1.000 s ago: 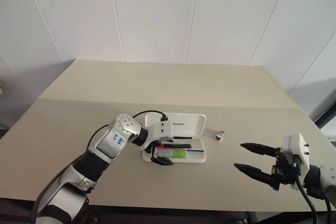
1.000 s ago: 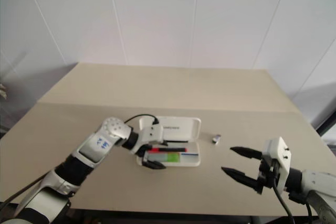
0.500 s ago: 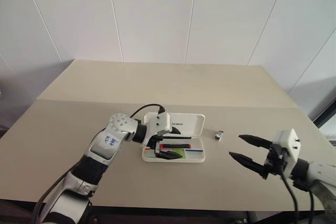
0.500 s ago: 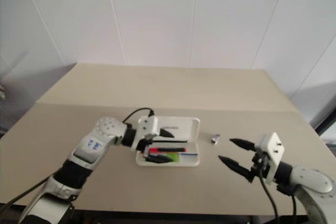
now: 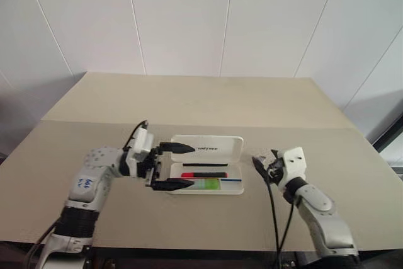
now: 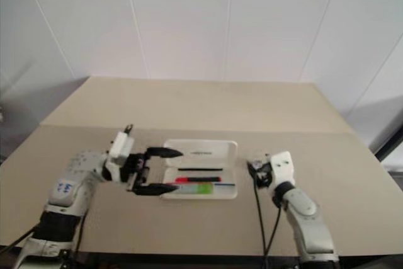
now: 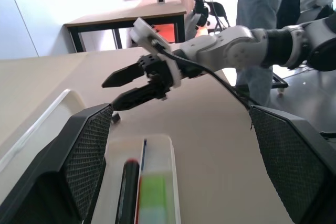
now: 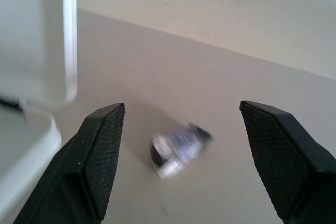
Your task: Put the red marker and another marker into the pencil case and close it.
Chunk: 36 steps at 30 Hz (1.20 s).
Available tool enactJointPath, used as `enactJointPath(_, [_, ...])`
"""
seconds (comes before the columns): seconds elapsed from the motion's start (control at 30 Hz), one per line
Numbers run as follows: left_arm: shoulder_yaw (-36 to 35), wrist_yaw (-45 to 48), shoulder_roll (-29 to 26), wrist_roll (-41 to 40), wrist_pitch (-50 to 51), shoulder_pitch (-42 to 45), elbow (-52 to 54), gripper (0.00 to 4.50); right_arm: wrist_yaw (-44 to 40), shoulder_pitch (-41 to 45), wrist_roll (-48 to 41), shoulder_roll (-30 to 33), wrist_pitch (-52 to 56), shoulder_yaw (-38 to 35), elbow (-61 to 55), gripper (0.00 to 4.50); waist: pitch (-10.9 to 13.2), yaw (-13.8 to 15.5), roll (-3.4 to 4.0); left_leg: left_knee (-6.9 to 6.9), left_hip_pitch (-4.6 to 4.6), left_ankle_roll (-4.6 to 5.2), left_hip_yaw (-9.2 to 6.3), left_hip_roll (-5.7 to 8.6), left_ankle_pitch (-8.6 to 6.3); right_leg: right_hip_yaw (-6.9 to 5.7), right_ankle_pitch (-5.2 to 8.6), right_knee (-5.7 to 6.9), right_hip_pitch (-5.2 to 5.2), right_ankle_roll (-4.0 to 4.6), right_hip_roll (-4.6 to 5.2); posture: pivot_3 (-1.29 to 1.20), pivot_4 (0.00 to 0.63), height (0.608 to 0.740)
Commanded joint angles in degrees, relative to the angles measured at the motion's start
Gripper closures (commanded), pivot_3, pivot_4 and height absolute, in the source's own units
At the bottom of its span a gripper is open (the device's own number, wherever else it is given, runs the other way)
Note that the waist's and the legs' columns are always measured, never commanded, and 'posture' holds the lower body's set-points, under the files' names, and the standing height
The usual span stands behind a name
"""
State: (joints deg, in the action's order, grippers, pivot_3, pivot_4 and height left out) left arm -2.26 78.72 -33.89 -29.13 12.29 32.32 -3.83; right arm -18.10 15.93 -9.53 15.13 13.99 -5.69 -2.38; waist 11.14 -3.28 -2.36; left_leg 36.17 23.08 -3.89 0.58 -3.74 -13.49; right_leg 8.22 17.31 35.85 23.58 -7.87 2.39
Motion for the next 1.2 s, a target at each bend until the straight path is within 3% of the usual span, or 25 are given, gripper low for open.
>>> enactJointPath(0.03, [-1.05, 1.88, -2.45, 0.80, -2.26, -0.41, -2.28, 0.07, 3.18, 1.58, 0.17, -2.01, 0.42, -0.13, -0.42, 0.00, 0.00, -0.09, 0.00, -0.01, 0.00, 0.00, 0.00, 0.00, 0.00, 0.00, 0.00, 0.00, 0.00, 0.00, 0.00, 0.00, 0.150, 0.740])
enactJointPath(0.43, [-4.49, 5.45, -3.35, -4.14, -3.07, 0.17, -4.00, 0.07, 15.84, 3.79, 4.49, -6.76, 3.52, -0.94, 4.93, 0.00, 0.00, -0.43, 0.00, -0.18, 0.01, 0.00, 0.00, -0.01, -0.01, -0.03, 0.00, 0.01, 0.08, -0.01, 0.00, 0.00, 0.150, 0.740])
enactJointPath(1.0, [-6.38, 11.26, -10.24, -2.41, -7.68, 0.80, -13.57, 0.07, 14.27, 2.98, 2.89, -9.25, 6.49, 1.00, 3.86, 0.00, -0.01, -2.02, -0.01, -0.27, -0.01, 0.00, -0.03, -0.03, -0.01, -0.05, 0.00, 0.01, 0.10, 0.00, -0.01, 0.00, 0.150, 0.740])
enactJointPath(1.1, [-6.44, 10.85, -10.33, -2.85, -8.30, 1.02, -14.15, 0.00, 14.45, 3.52, 4.07, -8.62, 7.64, 1.87, 4.69, 0.61, -0.02, -2.07, -0.04, -0.25, 0.00, 0.00, -0.02, -0.03, -0.01, -0.04, 0.01, 0.00, 0.10, 0.01, 0.00, 0.00, 0.150, 0.740])
enactJointPath(1.2, [-6.53, 10.35, -10.14, -3.26, -8.51, 1.09, -13.91, 0.00, 14.63, 3.94, 4.48, -8.60, 7.77, 1.73, 5.39, 1.69, -0.06, -2.22, -0.11, -0.23, -0.01, 0.00, -0.02, -0.03, -0.01, -0.04, 0.02, 0.00, 0.09, 0.05, 0.00, 0.00, 0.150, 0.740])
